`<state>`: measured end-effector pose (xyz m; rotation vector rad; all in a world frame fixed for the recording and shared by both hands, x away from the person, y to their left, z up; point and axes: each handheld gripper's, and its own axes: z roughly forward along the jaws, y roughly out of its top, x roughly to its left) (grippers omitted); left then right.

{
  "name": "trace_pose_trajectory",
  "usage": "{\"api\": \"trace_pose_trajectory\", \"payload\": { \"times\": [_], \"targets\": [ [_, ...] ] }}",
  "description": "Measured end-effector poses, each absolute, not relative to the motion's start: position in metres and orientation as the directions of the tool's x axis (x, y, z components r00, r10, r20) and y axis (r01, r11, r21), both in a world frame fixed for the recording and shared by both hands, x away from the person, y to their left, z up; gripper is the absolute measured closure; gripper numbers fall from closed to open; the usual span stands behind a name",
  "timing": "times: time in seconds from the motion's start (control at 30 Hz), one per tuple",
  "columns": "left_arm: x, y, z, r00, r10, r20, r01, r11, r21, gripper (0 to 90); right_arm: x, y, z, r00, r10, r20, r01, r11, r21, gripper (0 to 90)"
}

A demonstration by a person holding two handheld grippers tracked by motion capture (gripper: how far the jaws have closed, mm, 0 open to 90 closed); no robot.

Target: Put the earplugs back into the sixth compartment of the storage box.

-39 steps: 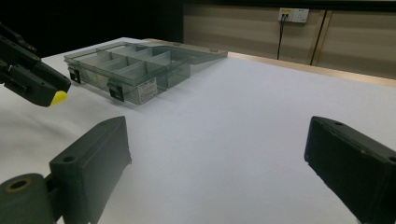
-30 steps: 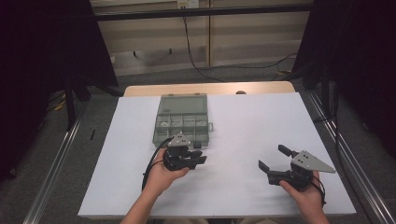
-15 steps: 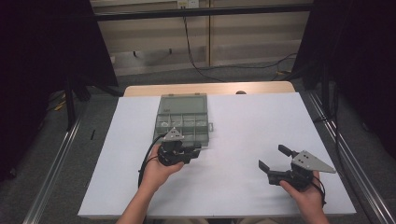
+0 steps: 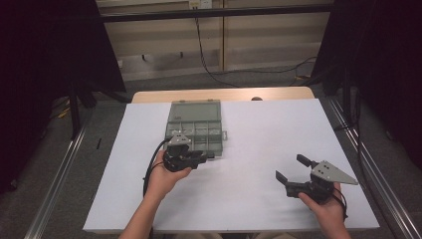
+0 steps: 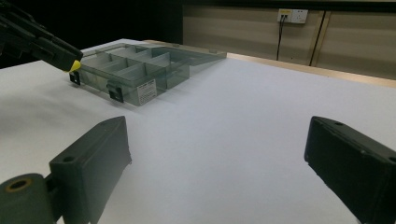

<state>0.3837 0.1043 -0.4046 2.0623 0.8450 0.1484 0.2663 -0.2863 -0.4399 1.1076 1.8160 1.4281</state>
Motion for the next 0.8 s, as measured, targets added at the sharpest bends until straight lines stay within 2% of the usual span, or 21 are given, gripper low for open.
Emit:
{"api": "trace_pose_trajectory", "payload": {
  "times": [0.8],
  "targets": [
    [0.412,0.126,-0.402,0.676,0.713,-0.186,0.559,-0.332,0.760,70.5,0.266,-0.286,-0.440,-0.493,0.868,0.056,0.259,0.085,0.962,6.3]
  ]
}}
